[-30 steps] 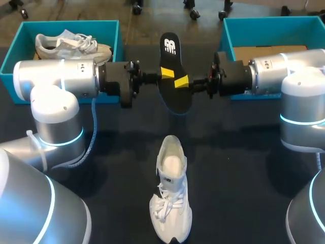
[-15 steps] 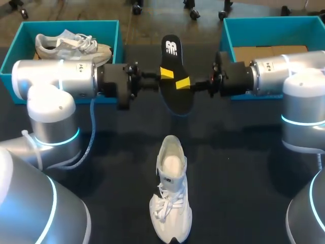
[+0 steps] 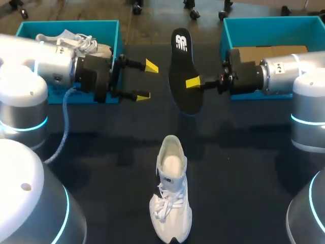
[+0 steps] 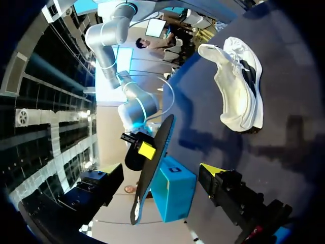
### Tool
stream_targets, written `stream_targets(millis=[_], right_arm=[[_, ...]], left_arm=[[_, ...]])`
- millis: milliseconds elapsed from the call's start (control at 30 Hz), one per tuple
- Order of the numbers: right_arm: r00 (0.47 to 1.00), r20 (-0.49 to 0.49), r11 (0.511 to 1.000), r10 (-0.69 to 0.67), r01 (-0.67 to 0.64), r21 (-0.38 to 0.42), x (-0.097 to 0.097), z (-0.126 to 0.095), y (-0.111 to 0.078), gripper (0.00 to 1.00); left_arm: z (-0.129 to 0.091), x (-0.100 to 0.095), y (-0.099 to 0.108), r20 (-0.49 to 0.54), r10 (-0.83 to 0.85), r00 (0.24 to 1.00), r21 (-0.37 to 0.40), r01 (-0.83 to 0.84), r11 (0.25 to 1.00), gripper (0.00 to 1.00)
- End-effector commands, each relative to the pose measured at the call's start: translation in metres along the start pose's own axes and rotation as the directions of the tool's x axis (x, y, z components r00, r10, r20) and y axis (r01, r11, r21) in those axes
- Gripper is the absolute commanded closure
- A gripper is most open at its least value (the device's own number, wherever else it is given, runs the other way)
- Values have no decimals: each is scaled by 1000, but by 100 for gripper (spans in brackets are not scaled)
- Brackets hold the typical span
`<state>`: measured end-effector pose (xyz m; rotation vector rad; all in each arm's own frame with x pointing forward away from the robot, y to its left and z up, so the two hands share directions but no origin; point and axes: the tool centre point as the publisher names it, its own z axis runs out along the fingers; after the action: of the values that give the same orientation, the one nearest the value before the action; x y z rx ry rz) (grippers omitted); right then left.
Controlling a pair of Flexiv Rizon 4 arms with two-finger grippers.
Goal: Take the shoe out of the shoebox, open the shoe tongue, remove and reinsert the insole, then place the shoe into the shoebox
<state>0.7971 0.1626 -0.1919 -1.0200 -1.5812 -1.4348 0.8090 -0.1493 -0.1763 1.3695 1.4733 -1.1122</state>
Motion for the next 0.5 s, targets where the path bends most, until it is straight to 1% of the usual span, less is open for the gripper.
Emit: stream_targets(millis=[33, 67, 100, 133, 167, 200, 233, 300, 367, 400, 433, 467, 500], right_arm=[[1000, 2, 1000, 1, -1, 1, 0, 1, 0, 100], [1000, 2, 1000, 1, -1, 1, 0, 1, 0, 100], [1000, 2, 1000, 1, -1, 1, 0, 1, 0, 100], [1000, 9, 1000, -3, 3, 0, -1, 3, 1, 100], [1000, 20, 1000, -5, 5, 2, -2, 5, 1, 100], [999, 40, 1000, 0, 0, -4, -5, 7, 0, 100], [1000, 29, 1000, -6, 6, -16, -10, 7, -2, 100], [999, 17, 999, -32, 32, -34, -15, 6, -6, 100], [998, 8, 997, -62, 63, -47, -19, 5, -10, 100], [998, 11, 996, -66, 66, -59, -21, 5, -11, 100], [997, 7, 995, -81, 81, -63, -23, 4, -11, 100], [996, 12, 993, -87, 88, -73, -24, 4, -12, 100], [996, 24, 993, -90, 92, -78, -26, 3, -13, 100]], left_arm=[[-2, -1, 0, -13, 0, 1000, 1, 0, 1000, 0], [-2, -1, 0, -13, 0, 1000, 1, 0, 1000, 0], [1, -1, -1, -29, -45, 999, -32, 44, 999, 0], [2, -1, -2, -30, -82, 996, -20, 82, 996, 0], [1, -2, -2, -43, -117, 992, -44, 115, 992, 0], [2, -3, -2, -78, -169, 983, -97, 161, 982, 0], [-1, -2, -1, -88, -217, 972, -122, 205, 971, 0], [-5, -1, -1, -149, -333, 931, -178, 306, 935, 0], [-6, 0, 1, -211, -492, 845, -266, 435, 860, 0], [-7, 0, 3, -240, -583, 776, -307, 510, 804, 0], [-7, 2, 5, -251, -657, 711, -365, 559, 744, 0], [-8, 3, 8, -258, -697, 669, -404, 581, 707, 0], [-10, 4, 8, -246, -690, 681, -465, 542, 700, 0]])
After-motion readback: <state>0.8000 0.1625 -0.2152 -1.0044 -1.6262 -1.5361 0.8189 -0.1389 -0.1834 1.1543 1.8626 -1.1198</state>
